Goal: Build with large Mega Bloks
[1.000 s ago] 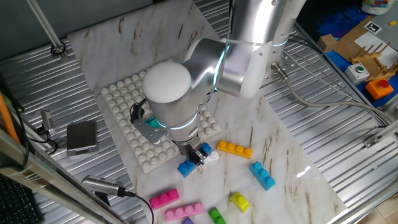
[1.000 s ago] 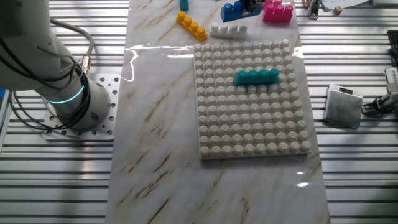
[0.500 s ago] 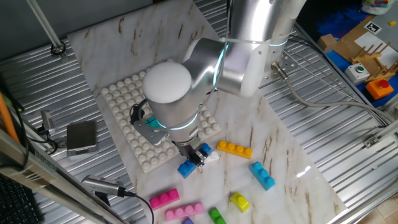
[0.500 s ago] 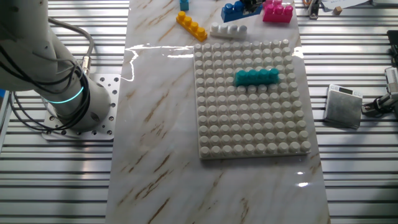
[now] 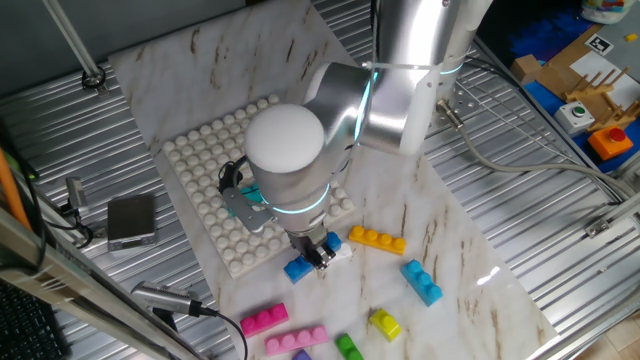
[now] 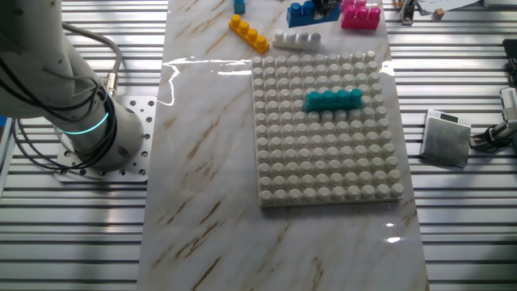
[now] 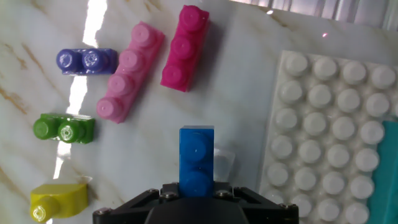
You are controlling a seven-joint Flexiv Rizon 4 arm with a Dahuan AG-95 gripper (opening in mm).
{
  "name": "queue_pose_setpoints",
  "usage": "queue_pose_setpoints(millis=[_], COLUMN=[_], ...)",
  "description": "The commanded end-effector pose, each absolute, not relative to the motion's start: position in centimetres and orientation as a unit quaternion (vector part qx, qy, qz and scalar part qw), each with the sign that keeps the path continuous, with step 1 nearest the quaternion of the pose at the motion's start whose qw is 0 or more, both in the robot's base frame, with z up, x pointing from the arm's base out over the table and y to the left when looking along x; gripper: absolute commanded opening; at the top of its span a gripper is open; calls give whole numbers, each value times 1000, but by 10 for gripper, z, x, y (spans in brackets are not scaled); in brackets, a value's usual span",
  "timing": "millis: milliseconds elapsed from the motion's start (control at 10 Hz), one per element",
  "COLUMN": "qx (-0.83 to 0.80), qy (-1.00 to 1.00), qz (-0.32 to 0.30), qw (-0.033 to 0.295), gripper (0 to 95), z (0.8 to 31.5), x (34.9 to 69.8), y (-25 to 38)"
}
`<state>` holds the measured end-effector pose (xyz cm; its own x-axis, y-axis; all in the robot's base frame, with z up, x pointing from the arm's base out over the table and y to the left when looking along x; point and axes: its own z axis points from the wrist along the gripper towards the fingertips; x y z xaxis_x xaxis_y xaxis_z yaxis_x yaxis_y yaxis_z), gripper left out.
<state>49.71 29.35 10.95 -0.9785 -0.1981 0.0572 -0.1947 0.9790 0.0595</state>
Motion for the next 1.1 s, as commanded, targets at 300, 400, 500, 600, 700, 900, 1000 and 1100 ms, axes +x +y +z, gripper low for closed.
queue_pose_setpoints(millis=[300, 400, 500, 600, 700, 900, 1000, 1100], qx=[97, 99, 104, 106, 107, 110, 108, 109], qy=[-994, -994, -994, -994, -994, -994, -994, -994], qz=[-24, -24, -25, -25, -22, -10, -11, -13], qw=[30, 30, 29, 29, 29, 27, 28, 29], gripper=[0, 0, 0, 0, 0, 0, 0, 0], z=[110, 110, 110, 110, 110, 113, 120, 125], x=[497, 497, 497, 497, 497, 498, 502, 507], y=[292, 292, 292, 292, 292, 288, 277, 263])
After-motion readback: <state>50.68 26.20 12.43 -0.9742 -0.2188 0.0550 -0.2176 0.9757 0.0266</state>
